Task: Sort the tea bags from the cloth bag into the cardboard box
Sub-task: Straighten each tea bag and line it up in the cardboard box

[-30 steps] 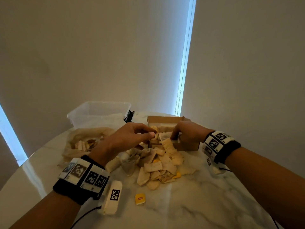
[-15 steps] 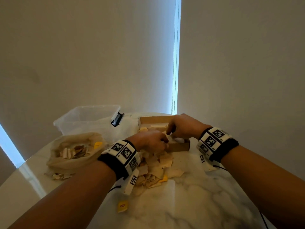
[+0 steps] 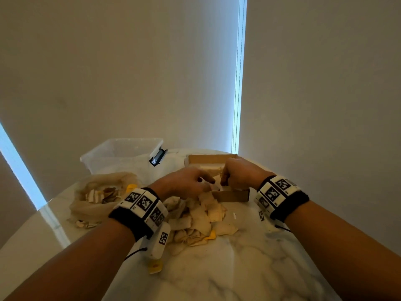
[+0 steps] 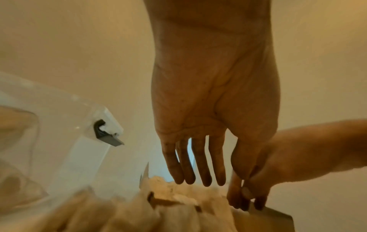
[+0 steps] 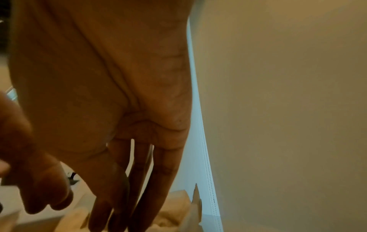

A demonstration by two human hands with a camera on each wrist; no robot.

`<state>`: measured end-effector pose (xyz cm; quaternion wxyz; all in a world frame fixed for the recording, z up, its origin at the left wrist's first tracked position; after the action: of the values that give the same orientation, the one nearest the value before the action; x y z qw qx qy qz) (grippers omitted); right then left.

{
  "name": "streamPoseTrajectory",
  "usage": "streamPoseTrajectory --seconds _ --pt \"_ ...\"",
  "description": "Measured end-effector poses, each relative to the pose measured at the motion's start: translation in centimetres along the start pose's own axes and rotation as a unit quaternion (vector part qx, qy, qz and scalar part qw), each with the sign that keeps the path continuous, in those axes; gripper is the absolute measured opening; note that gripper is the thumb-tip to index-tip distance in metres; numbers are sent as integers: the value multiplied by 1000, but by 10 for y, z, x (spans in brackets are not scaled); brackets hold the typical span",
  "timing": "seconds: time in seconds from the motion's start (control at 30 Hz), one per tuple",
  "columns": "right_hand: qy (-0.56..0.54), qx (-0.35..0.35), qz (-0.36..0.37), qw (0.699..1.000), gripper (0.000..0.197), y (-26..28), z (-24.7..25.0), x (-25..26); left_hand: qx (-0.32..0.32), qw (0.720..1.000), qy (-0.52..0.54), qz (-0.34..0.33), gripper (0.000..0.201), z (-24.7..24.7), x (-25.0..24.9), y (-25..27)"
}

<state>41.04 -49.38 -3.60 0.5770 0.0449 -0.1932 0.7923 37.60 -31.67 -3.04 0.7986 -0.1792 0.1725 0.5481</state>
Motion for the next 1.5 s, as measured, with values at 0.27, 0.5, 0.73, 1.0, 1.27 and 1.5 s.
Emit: streamPoseTrajectory --seconds 0.27,0.5,0.73,1.0,1.27,1.5 --pt "-201 -20 3 979 22 22 13 42 -153 988 31 14 23 76 55 43" --pt "-131 -71 -17 989 35 36 -9 62 -232 971 0 51 17 107 109 90" --pt "-108 -74 -25 991 27 32 -6 72 -199 974 109 25 16 100 116 107" --pt "-370 -130 -79 916 25 49 8 94 -97 943 315 40 52 51 82 98" --pt "-439 -114 -112 884 23 51 -17 105 -135 898 410 89 32 36 88 92" --pt "-230 -8 -100 968 13 50 -1 68 -139 874 449 122 29 31 105 91"
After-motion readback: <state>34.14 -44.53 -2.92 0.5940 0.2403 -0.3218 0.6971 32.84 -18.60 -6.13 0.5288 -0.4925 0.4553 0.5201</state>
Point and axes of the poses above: each hand's wrist, its own y-axis away from the middle knuckle, its own z-axis out of the back of the hand, x = y × z, the point moved 3 cm from there along -y, towards the middle knuckle, and after that the axes turned 13 degrees about -x, right-handed, at the moved point
